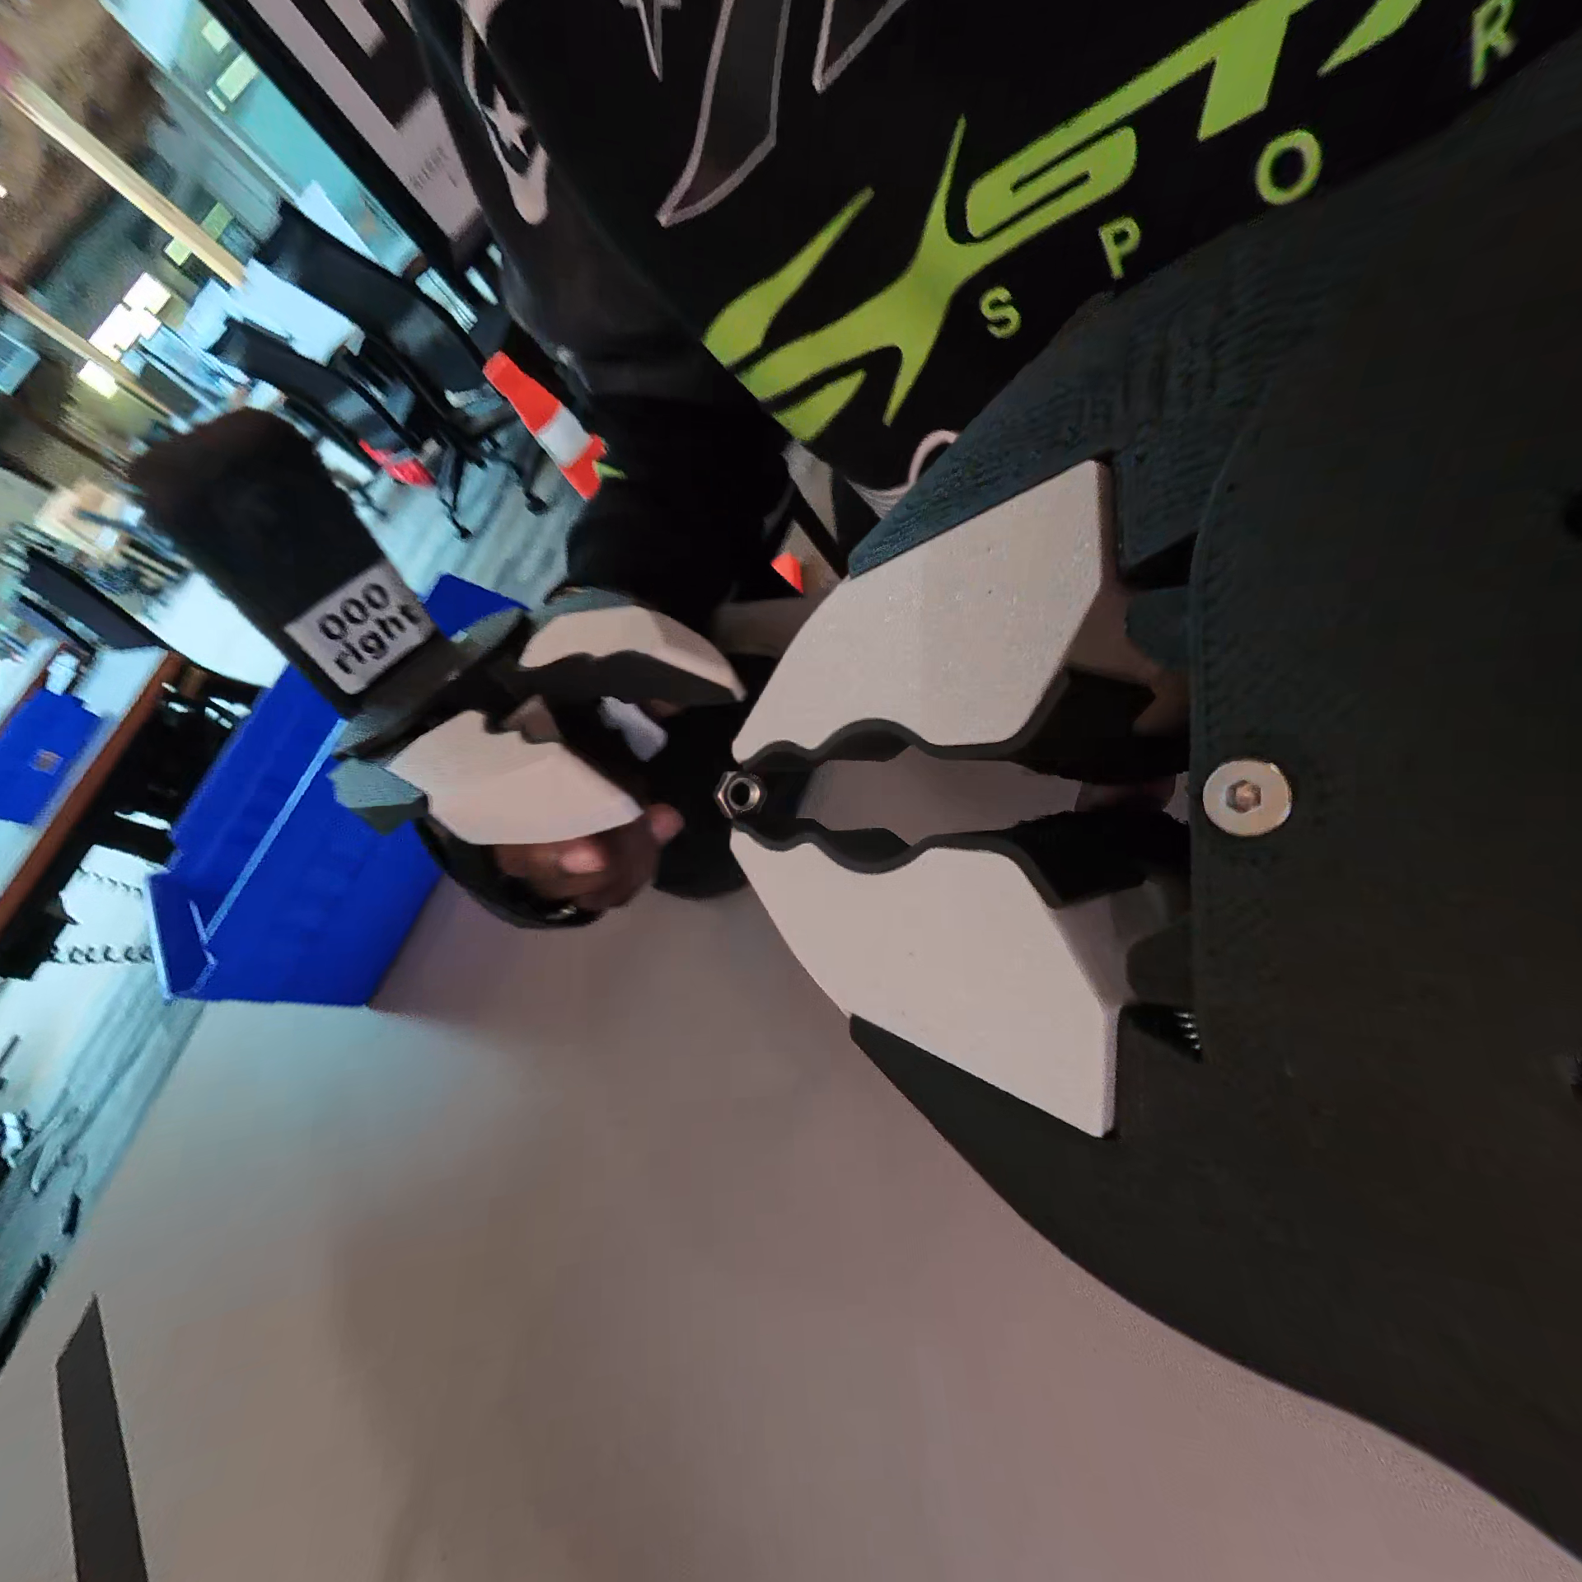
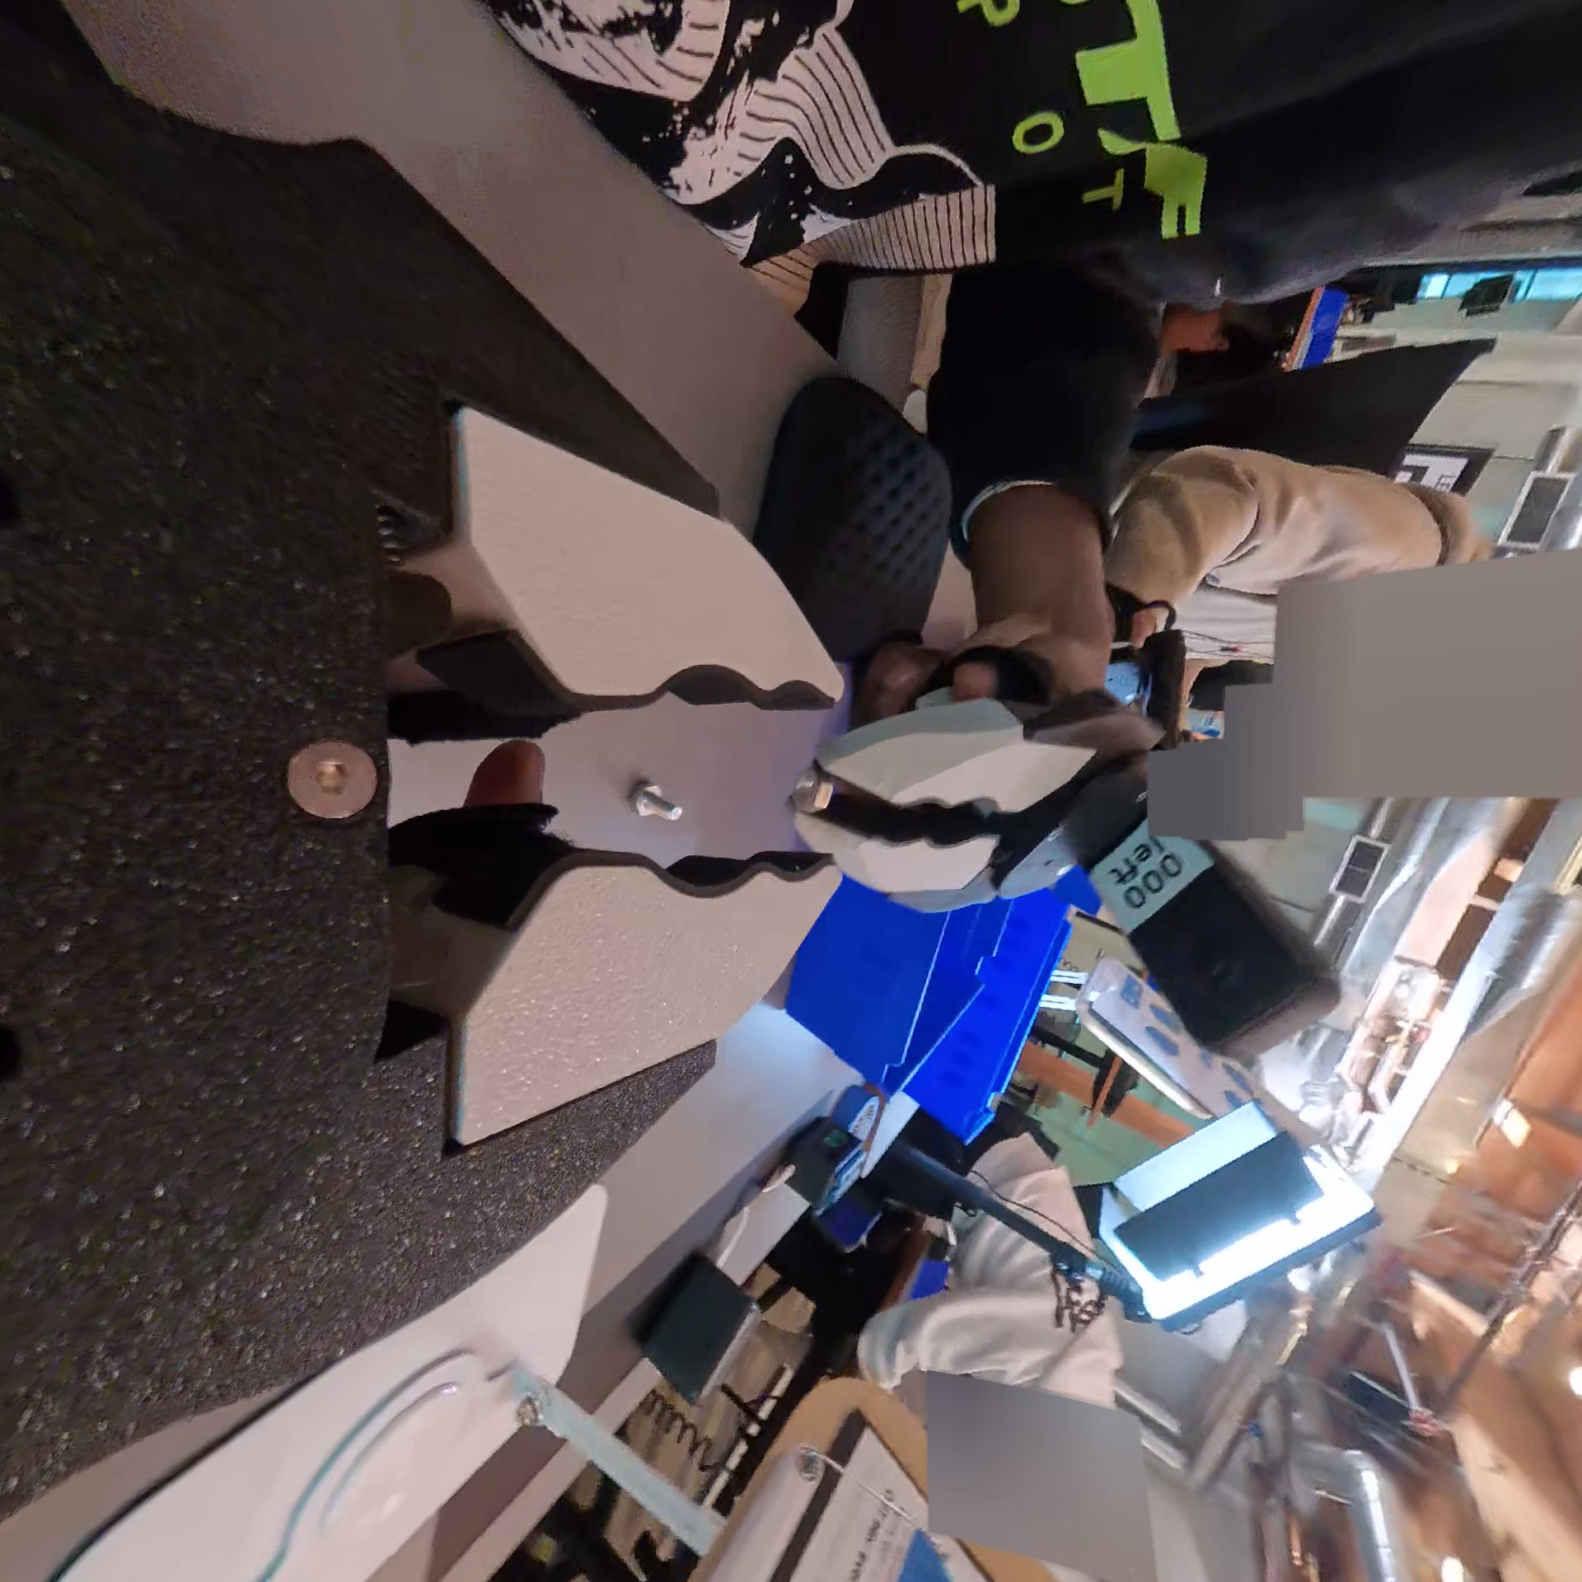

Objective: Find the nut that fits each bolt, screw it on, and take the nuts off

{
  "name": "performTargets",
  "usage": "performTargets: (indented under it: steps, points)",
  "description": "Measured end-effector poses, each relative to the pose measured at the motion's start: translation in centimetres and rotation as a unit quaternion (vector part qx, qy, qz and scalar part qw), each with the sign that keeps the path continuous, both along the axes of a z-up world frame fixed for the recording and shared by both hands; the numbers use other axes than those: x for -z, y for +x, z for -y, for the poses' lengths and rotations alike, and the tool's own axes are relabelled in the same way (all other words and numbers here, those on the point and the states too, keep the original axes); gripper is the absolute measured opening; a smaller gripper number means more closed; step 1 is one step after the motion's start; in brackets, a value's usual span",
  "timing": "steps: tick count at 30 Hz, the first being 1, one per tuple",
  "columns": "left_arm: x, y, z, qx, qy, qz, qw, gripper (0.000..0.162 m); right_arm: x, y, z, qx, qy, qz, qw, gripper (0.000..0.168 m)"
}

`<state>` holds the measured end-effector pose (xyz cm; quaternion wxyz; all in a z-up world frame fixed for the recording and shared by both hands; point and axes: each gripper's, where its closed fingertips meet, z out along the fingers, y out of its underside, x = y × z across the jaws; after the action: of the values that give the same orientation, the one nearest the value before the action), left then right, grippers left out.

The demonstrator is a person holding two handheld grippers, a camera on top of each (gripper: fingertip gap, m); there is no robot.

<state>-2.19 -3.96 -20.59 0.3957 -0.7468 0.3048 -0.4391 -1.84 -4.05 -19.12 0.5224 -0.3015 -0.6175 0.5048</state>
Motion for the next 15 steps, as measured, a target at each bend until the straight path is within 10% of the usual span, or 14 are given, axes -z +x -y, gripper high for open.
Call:
performTargets:
  steps: [15]
  points:
    - [-1.0, 2.0, -0.2, 0.025, -0.046, 0.117, 0.992, 0.010, -0.2, 0.0, -0.1, 0.030, 0.062, -0.018, 0.997, 0.018]
